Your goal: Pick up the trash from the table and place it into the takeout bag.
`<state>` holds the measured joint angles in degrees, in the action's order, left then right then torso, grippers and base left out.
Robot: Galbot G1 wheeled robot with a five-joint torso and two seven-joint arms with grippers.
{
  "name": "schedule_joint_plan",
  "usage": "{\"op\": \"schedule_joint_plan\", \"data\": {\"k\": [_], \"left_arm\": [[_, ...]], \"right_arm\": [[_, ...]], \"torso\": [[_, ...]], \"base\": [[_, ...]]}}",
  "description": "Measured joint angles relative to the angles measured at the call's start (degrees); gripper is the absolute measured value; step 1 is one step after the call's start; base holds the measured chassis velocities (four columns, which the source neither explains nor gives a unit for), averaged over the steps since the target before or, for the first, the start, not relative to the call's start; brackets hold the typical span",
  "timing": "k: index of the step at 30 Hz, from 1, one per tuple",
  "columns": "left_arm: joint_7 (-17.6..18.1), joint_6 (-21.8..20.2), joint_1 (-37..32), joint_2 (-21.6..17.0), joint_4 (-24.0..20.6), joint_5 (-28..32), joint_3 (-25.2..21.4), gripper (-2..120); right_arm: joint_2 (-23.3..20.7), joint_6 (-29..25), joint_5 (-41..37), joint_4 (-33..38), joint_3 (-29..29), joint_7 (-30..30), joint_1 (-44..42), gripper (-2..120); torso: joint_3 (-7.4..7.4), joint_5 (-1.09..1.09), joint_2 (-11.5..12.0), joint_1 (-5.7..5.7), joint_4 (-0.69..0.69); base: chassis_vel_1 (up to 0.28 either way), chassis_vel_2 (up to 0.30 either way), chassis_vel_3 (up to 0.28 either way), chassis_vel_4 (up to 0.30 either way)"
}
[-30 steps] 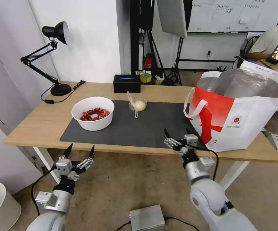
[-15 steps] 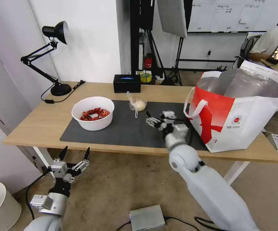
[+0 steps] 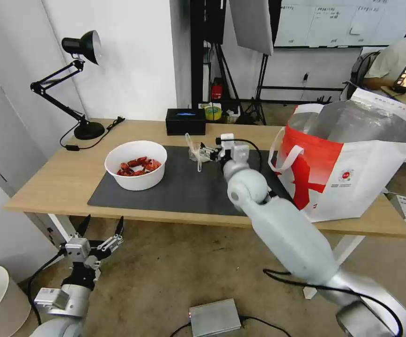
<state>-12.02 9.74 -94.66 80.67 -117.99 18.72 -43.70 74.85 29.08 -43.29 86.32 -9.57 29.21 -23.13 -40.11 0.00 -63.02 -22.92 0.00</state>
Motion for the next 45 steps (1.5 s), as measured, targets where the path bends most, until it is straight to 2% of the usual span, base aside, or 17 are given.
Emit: {"op": "schedule_joint_plan", "data": {"k": [10,20,29,32,45], "left_arm": [[-0.05,0.00,0.34,0.20,0.55,-0.15,0.65,100],[-0.07,0.00,0.74,0.23,0.90,-0.26,1.03,100],[-0.07,0.00,1.06,0.41,1.33,-0.23,1.01,100],[-0.11,0.09,0.98,0.59,1.56,-0.09,0.65,100],[-0.28,0.50,0.35,0.55,1.49,0.10,-0.07,100]], "right_arm": [[5.12,5.44,-5.82,-8.16,0.35,2.62,4.67,100],[7.08,8.45,-7.75,-15.37,-1.15,3.14,10.42,100],[8.58,10.19,-4.38,-24.00,-3.56,-1.73,15.49,100],[10.01,10.15,1.02,-30.61,-5.04,-7.92,18.77,100],[13.28,6.97,5.53,-38.89,-5.38,-11.69,19.27,100]], "torso": [[0.00,0.00,0.00,0.00,0.00],[0.00,0.00,0.00,0.00,0.00],[0.00,0.00,0.00,0.01,0.00],[0.00,0.00,0.00,0.00,0.00],[0.00,0.00,-0.01,0.00,0.01]], "base": [[0.000,0.000,0.000,0.000],[0.000,0.000,0.000,0.000],[0.000,0.000,0.000,0.000],[0.000,0.000,0.000,0.000],[0.000,0.000,0.000,0.000]]}}
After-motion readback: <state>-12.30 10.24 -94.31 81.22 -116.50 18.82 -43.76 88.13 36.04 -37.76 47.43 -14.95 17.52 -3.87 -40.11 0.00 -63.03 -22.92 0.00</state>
